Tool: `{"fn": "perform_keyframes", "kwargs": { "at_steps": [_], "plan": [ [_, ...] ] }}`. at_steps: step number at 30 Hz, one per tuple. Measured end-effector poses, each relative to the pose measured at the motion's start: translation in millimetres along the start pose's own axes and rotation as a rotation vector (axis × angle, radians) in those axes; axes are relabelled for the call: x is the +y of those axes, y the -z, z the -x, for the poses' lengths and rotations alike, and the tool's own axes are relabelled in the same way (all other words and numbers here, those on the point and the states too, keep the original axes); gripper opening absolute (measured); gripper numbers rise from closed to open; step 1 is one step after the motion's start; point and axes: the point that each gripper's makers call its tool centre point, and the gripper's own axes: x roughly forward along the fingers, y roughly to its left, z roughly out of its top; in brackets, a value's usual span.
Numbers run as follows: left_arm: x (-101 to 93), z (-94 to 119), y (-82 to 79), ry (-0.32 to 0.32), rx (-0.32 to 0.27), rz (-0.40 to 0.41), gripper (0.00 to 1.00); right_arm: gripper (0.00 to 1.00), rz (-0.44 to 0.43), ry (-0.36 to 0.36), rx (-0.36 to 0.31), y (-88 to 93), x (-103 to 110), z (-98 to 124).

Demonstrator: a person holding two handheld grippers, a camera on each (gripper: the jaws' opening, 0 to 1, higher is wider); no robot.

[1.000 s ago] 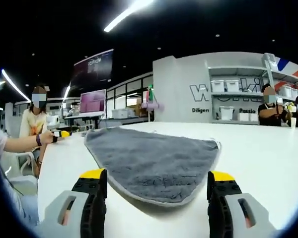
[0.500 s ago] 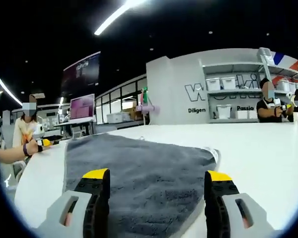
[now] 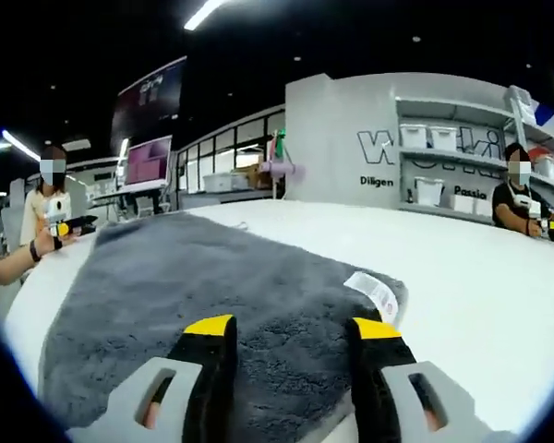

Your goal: Fold the towel on the table until its edges align and the towel forms a compact rectangular stack.

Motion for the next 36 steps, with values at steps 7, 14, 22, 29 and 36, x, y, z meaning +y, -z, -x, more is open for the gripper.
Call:
{"fn": "perform_keyframes", "kwargs": {
  "at_steps": [7,14,22,29,36],
  "plan": [
    [1.2,5,-4.1,0.005,-0.011,0.009,0.9,0.25,0.013,-0.007,0.013,1.8,-10,-5],
    [6.9,14,-4.7,-0.014,-0.008,0.017,0.9,0.24,0.028,0.011,0.012,2.8,-30,-4],
    [4.0,23,-4.5,-0.012,0.005,0.007,0.89,0.25,0.023,0.036,0.01,-0.1,-66,-3],
    [2.5,25,-2.4,-0.008,0.034,-0.021,0.88,0.32,0.004,0.044,-0.004,-6.2,-75,1],
    [3.3,24,-1.4,0.001,0.048,-0.017,0.89,0.54,-0.118,0.014,-0.231,-38.4,-62,27]
  ]
}}
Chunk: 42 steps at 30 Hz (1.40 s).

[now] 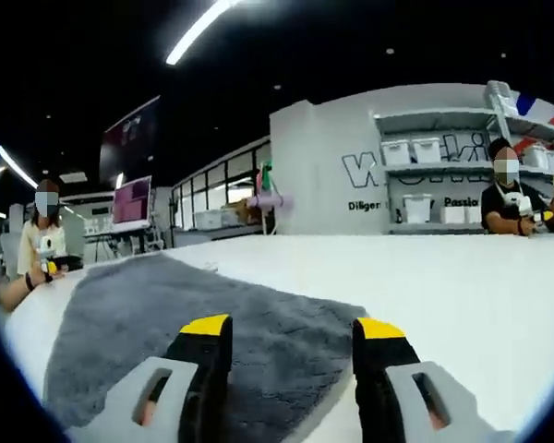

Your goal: Fold the towel on the table until its edges align and the towel forms a compact rectangular stack.

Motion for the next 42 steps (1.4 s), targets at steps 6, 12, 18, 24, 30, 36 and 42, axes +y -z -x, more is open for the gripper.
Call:
{"fn": "perform_keyframes", "kwargs": {
  "at_steps": [6,12,18,24,30,36,42],
  "plan": [
    [10.4,-2,1.3,-0.017,0.007,0.027,0.91,0.77,-0.059,-0.025,-0.118,-14.3,42,36],
    [11.4,-7,1.1,-0.015,0.003,0.054,0.92,0.96,-0.081,-0.06,-0.153,-20.8,69,72],
    [12.6,-13,4.9,-0.017,0.018,0.091,0.95,1.0,-0.038,-0.054,-0.121,-9.5,120,121],
    [13.8,-17,5.8,-0.021,0.024,0.07,0.98,1.0,0.05,-0.023,-0.009,10.4,127,131],
    [15.3,-18,7.1,-0.009,0.024,0.074,0.99,1.0,0.073,-0.015,0.036,19.7,127,123],
    [22.7,-18,12.6,-0.03,0.043,0.07,0.99,1.0,0.076,-0.022,0.014,19.1,134,123],
    [29.7,-14,14.9,-0.061,0.034,0.116,0.99,1.0,0.081,-0.052,-0.006,15.7,134,123]
  ]
}}
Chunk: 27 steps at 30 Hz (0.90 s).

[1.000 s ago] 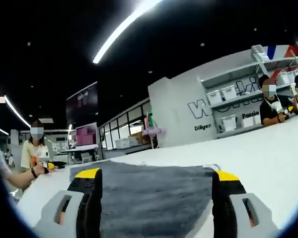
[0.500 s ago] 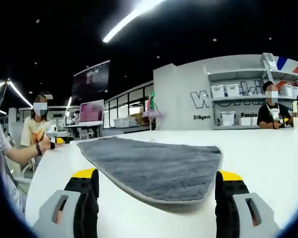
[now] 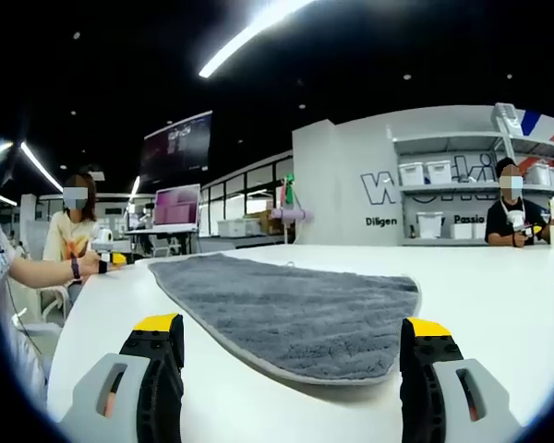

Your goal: Fold the towel on the table until its edges align and the towel forms a compact rectangular stack.

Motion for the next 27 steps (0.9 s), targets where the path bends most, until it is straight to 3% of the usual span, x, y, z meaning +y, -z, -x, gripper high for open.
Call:
{"fn": "perform_keyframes", "kwargs": {
  "at_steps": [4,11,27],
  "plan": [
    [-3.0,2,1.2,-0.009,-0.005,0.01,0.99,1.0,0.014,0.003,0.009,2.8,3,1],
    [-16.6,5,8.4,-0.008,0.025,-0.052,0.99,1.0,0.0,0.002,-0.016,-1.2,0,5],
    [-17.3,7,7.4,-0.015,0.011,-0.02,0.99,1.0,0.008,0.029,0.013,3.7,-4,9]
  ]
}}
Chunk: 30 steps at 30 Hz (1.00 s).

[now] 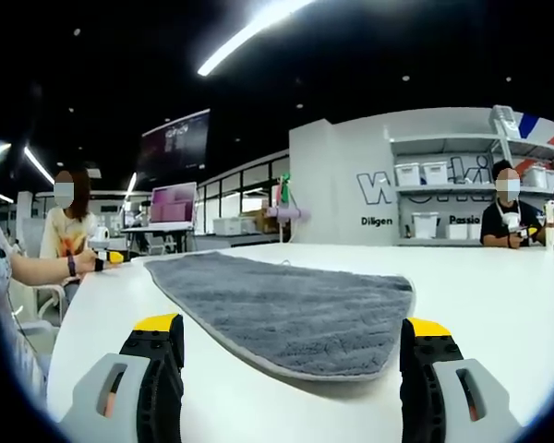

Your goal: Fold the towel on the table until its edges align and the towel forms a compact rectangular stack.

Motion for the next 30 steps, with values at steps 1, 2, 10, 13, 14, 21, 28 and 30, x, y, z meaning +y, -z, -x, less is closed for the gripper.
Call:
{"fn": "perform_keyframes", "kwargs": {
  "at_steps": [1,2,10,13,14,21,28,30],
  "plan": [
    [0.7,-1,-0.3,-0.001,0.0,0.002,0.99,1.0,-0.001,0.001,0.004,0.5,-2,0],
    [0.8,0,-0.2,-0.003,-0.001,0.003,0.99,1.0,0.0,0.001,0.006,0.8,-2,0],
    [4.2,-2,-4.0,-0.006,-0.012,0.035,0.99,1.0,-0.003,0.012,0.007,-1.6,-7,0],
    [4.5,-2,-5.1,-0.006,-0.014,0.039,0.99,1.0,-0.003,0.013,0.014,-0.7,-5,-1],
    [4.3,-3,-5.2,-0.007,-0.013,0.036,0.99,1.0,0.0,0.015,0.022,0.3,-5,-1],
    [3.4,-3,-4.6,-0.006,-0.001,0.021,0.99,1.0,0.023,-0.016,0.089,11.1,4,-6],
    [-2.0,-4,-3.1,0.002,0.015,-0.011,0.99,1.0,0.004,-0.003,0.053,3.2,-2,0],
    [-2.6,-4,-1.9,0.004,0.024,-0.024,0.99,1.0,-0.005,0.007,0.041,0.3,-8,2]
  ]
}}
